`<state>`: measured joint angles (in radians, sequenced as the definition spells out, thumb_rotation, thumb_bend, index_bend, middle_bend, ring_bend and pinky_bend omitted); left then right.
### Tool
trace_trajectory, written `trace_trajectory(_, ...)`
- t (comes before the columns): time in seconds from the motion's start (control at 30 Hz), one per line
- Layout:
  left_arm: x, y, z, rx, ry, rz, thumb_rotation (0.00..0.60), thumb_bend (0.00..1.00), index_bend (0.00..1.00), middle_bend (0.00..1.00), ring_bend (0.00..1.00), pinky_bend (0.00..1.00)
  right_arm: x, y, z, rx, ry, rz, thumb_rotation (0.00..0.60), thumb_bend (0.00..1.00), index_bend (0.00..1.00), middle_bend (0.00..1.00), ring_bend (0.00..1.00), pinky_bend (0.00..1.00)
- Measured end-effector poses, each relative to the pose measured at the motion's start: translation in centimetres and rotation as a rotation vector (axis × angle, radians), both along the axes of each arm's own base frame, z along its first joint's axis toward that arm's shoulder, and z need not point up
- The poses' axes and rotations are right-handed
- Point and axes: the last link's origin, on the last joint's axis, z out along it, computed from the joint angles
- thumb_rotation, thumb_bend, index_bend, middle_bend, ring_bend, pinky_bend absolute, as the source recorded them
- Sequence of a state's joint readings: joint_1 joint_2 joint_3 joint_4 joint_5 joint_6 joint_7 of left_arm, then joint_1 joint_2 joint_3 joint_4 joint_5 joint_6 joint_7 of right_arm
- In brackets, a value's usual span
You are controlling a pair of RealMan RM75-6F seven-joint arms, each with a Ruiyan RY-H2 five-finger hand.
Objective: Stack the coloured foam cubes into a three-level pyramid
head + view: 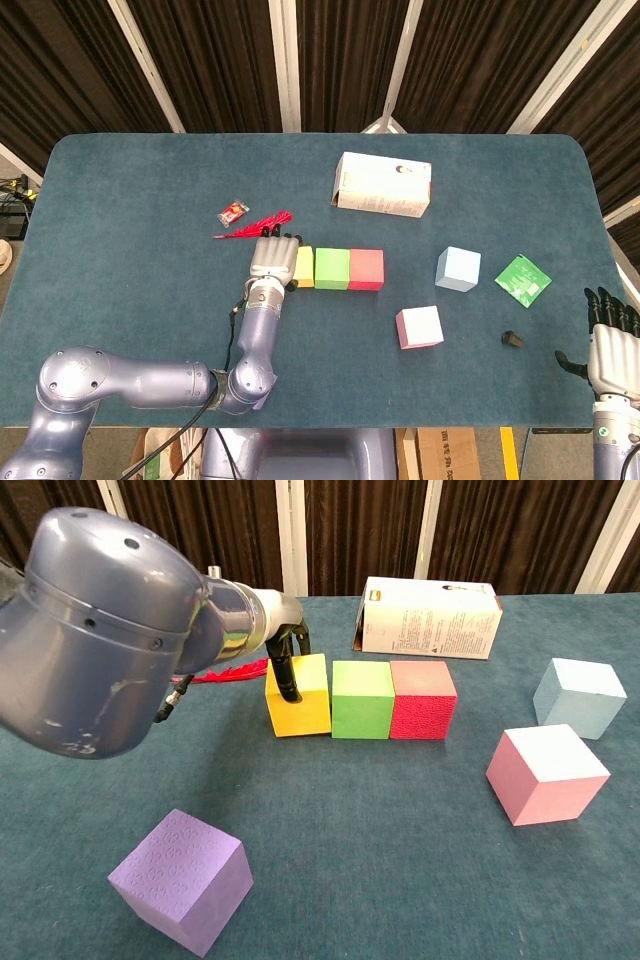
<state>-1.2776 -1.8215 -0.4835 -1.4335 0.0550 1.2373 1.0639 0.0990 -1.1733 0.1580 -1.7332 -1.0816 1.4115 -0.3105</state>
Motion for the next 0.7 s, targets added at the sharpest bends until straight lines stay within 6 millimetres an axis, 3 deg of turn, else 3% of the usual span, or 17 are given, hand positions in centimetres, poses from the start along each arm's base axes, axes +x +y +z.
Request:
trace_trajectory(0.43,0.21,-0.17,-0.15,-0.011,0.004,-0.002,0.600,0.33,0.25,0.17,0.00,0.00,0.07,-0.01,-0.11,0.007,-0.004,-0.003,0.600,0.21,0.00,0.00,0.00,0.00)
trace_trajectory(0.7,0.12,-0.13,0.00,-0.006,0.005,-0.004,0.600,0.33,0.11,0.02,0.00,0.00,0.02,-0.03,-0.08,0.009,-0.006,-0.007,0.600,0.21,0.00,0.00,0.00,0.00)
